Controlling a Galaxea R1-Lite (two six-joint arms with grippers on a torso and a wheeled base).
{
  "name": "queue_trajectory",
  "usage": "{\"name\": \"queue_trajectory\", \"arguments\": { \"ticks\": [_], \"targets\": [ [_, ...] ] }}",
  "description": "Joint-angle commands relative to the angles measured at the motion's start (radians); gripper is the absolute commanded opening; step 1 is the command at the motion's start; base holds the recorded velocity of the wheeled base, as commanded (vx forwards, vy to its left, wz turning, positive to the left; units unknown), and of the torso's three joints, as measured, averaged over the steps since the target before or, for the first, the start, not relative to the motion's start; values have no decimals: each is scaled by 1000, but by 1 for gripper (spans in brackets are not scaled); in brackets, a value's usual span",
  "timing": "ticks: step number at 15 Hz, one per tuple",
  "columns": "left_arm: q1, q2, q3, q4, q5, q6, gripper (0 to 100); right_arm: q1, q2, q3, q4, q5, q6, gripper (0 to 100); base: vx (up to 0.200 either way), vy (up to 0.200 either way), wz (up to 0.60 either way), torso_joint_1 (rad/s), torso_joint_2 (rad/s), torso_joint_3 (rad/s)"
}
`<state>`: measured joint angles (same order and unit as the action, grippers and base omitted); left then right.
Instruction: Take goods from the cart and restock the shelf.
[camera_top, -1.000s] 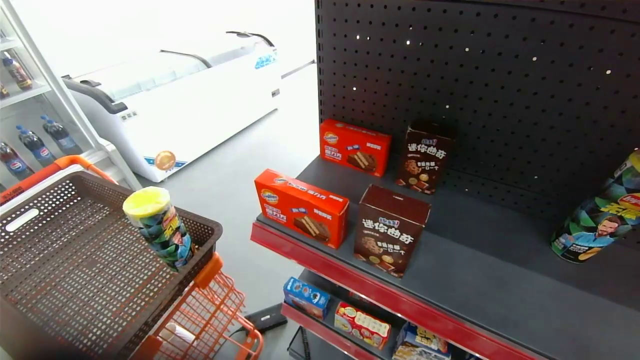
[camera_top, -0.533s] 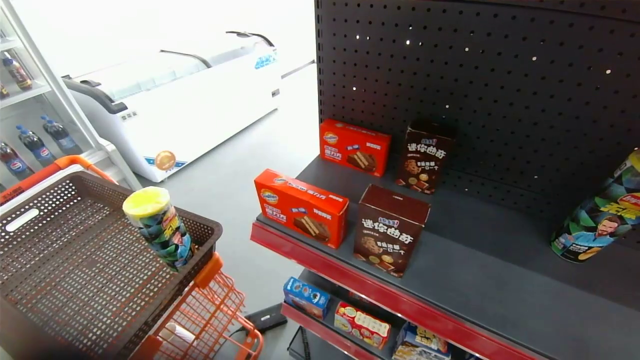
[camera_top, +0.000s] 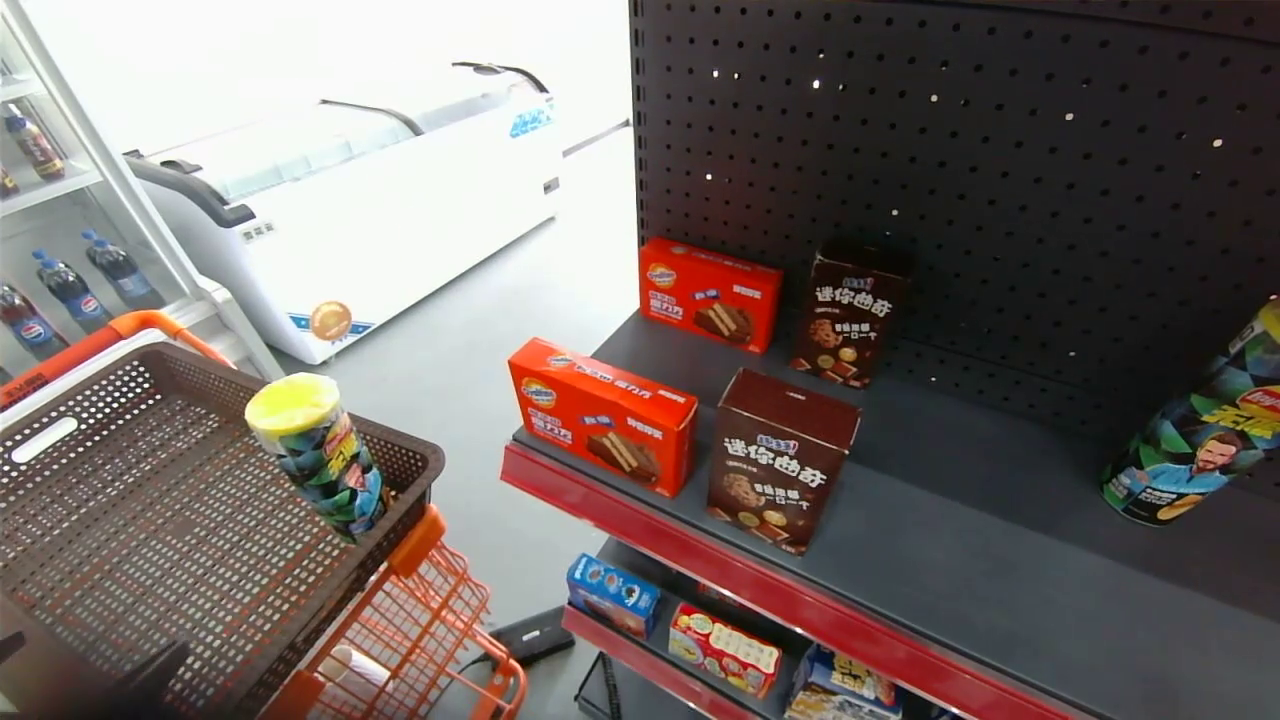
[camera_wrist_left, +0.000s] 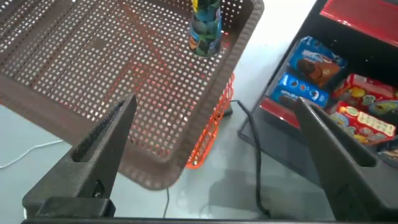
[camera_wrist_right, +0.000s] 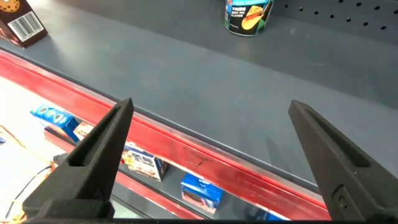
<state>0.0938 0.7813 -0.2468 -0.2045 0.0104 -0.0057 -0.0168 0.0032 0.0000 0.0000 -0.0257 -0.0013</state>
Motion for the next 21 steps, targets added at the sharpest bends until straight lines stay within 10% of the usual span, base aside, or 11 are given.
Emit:
{"name": "queue_trajectory", "arguments": {
  "ticks": [1,7,11,20,21],
  "targets": [
    [44,342,87,-262,-9,59,100,0,0,0,0,0,0,100,0,0,0,0,0,0],
    [43,828,133,-951,-4,116,100,0,1,0,-2,0,0,100,0,0,0,0,0,0],
    [64,1076,104,-1241,16,151,100,0,0,0,0,0,0,100,0,0,0,0,0,0],
    [41,1374,-213,-1343,16,153,100,0,0,0,-2,0,0,100,0,0,0,0,0,0],
    [37,1380,-236,-1346,16,153,0,0,0,0,-2,0,0,100,0,0,0,0,0,0]
  ]
}}
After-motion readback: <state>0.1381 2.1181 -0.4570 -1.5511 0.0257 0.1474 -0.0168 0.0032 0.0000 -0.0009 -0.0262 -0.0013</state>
